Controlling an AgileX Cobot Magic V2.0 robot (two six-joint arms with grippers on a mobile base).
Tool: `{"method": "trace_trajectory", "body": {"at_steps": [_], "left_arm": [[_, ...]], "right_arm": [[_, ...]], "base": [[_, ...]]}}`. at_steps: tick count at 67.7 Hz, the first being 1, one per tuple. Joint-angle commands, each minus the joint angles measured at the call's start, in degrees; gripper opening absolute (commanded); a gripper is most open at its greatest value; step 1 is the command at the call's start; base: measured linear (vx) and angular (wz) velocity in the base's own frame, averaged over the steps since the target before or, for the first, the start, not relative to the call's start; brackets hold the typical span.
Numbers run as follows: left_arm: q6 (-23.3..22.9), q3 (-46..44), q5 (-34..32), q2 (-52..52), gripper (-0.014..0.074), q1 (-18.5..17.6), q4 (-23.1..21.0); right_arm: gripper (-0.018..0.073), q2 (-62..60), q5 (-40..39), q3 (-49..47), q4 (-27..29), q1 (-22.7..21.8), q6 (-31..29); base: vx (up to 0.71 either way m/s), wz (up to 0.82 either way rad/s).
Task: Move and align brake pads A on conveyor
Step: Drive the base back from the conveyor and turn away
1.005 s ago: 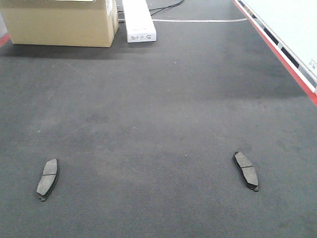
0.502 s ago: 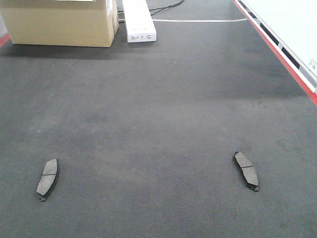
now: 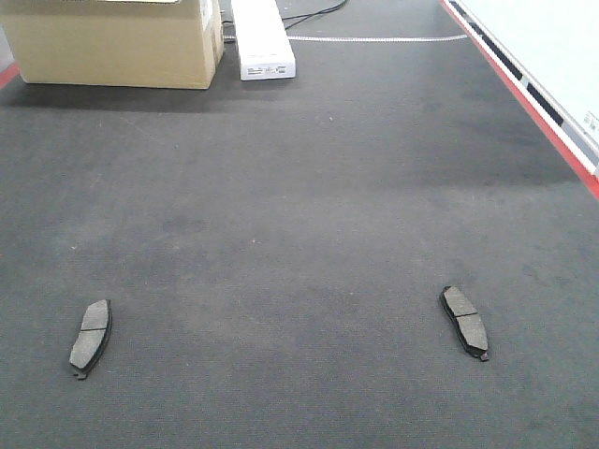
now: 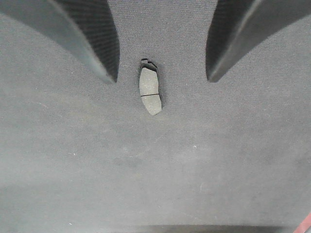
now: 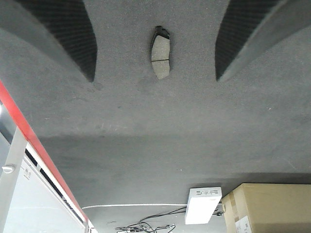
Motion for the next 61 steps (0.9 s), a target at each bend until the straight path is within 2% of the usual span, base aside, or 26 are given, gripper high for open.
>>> {"method": "trace_trajectory", "body": {"at_steps": [1,26,61], "left_arm": [[-0.1,-1.2,-4.3,0.7,0.0375,-0.2,0.1],[-0.1,-1.2,-4.2,0.9,0.0375,-0.2,0.1],[-0.1,-1.2,-4.1,0.9,0.0375,-0.2,0.1]], "right_arm": [[0.0487,0.7,-3.8,-1.3,-0.6,-0.1,0.0],[0.0487,0.7,-3.8,-1.3,-0.6,-0.1,0.0],[0.0487,0.7,-3.8,-1.3,-0.6,-0.1,0.0]], "base": [[0.00,0.00],[-0.08,0.03],[-0.34,-0.02]]}}
